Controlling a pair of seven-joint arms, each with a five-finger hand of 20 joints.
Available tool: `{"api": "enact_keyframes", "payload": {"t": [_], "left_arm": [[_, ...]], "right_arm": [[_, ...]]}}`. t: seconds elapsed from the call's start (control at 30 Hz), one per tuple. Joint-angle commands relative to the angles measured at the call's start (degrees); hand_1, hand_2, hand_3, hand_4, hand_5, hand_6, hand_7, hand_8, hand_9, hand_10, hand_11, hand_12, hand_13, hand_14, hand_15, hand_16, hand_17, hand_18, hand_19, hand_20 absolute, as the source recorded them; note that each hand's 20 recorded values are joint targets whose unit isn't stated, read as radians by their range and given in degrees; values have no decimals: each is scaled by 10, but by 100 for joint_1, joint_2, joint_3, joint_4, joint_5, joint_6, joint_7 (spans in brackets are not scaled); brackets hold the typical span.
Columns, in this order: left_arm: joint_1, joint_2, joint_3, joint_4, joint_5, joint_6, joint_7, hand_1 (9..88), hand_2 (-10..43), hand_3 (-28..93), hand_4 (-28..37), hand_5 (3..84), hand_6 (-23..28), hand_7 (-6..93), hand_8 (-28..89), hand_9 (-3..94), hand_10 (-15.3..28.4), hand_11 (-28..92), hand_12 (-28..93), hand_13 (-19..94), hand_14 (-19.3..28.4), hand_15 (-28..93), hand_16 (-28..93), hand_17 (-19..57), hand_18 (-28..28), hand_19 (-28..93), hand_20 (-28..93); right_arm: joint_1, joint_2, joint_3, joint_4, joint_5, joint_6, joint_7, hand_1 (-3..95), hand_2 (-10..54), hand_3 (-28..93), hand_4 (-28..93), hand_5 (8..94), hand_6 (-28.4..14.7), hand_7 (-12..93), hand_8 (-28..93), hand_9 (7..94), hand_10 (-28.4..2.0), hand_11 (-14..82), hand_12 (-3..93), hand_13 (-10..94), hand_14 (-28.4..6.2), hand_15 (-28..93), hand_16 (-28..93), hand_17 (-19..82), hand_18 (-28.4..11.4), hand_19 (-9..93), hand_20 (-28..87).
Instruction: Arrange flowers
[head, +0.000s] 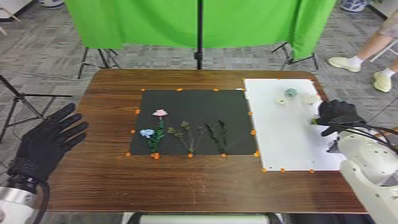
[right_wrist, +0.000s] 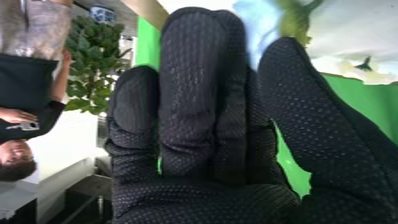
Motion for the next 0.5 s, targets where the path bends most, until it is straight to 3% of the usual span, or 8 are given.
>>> {"api": "enact_keyframes", "payload": {"t": [0.03,0.33,0.5], "left_arm": [[158,-75,-22,-32,-8,61,22,244,-9,702,-282,266,20,215,-121,215,103,232,157,165,131,346,-15,-115,190,410,73],[179,-73,-32,-41,-21,77,52,245,-9,702,-282,266,21,212,-120,215,103,231,156,166,132,345,-16,-114,190,410,73],[225,-78,-51,-59,-22,108,56,245,-9,702,-283,266,21,212,-120,216,103,231,157,167,132,345,-16,-114,189,410,74]], "right_arm": [[98,-108,-78,-66,-186,284,-238,496,-66,803,-283,707,29,445,-104,893,-33,169,341,858,-10,442,273,400,-162,853,328],[820,-196,-658,-311,-313,1099,-287,495,-84,819,-283,726,26,434,-99,908,-29,160,352,868,-8,449,280,405,-164,861,333],[1351,-318,-1080,-366,-232,1215,-529,495,-89,823,-283,732,24,428,-96,912,-26,157,358,872,-7,450,282,408,-164,865,334]]}}
